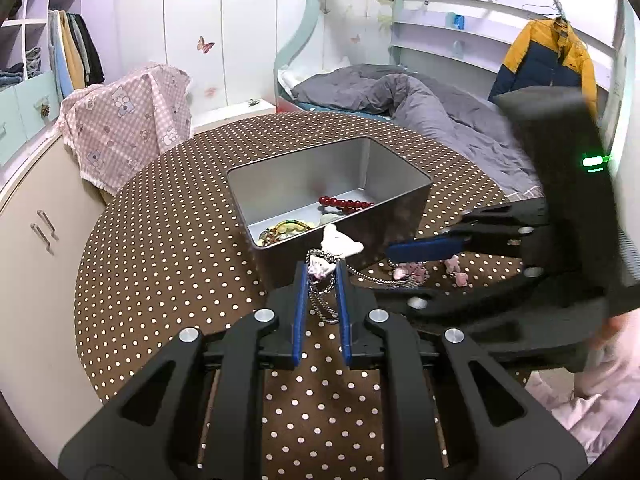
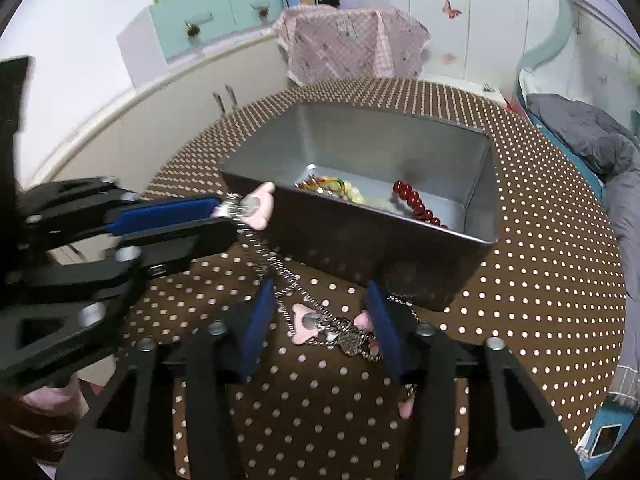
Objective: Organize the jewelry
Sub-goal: 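Lift the silver chain with the left tool while the right tool grasps its hanging end, then carry the silver chain over the box with both tools and open them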
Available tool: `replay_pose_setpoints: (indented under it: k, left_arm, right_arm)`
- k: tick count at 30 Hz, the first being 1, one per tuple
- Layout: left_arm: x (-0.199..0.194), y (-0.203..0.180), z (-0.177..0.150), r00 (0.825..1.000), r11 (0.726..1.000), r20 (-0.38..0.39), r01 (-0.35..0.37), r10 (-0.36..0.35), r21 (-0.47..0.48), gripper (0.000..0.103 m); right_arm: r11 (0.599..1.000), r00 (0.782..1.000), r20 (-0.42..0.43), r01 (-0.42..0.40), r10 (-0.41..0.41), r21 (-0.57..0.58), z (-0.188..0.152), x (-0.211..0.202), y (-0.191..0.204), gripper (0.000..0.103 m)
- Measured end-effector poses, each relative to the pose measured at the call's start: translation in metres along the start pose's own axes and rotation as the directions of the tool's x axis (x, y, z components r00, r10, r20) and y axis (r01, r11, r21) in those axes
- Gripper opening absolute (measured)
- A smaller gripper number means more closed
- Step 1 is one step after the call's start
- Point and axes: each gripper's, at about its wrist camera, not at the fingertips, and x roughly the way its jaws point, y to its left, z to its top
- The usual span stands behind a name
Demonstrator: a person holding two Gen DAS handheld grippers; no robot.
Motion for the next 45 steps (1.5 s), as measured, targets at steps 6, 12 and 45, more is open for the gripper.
replay_pose_setpoints:
  k: [6,12,45]
  left_arm:
    - [0.002,0.003,-0.001,1.000,1.000,-0.005,-0.006,0.006,-0.017,0.014]
    - [-0.002,0.008,0.003,1.000,0.999,0.005,-0.023,0.023,-0.029,0.014]
    - [-0.028,0.015,0.085,0.982,0.994,0.154,-0.112,0.110,0.003,0.014]
  right_arm:
    - [1.000,1.000,-0.009,-0.011,0.011,0.021,0.004,0.004,0.000,0.001]
    - [0.999,0.996,0.091,0.011,-0.014,0.040,0.015,-0.035,-0.004,0.001]
    - [0.987,0.910,0.391,0.158,-0.139,-0.016,0.110,-0.145,-0.023,0.001]
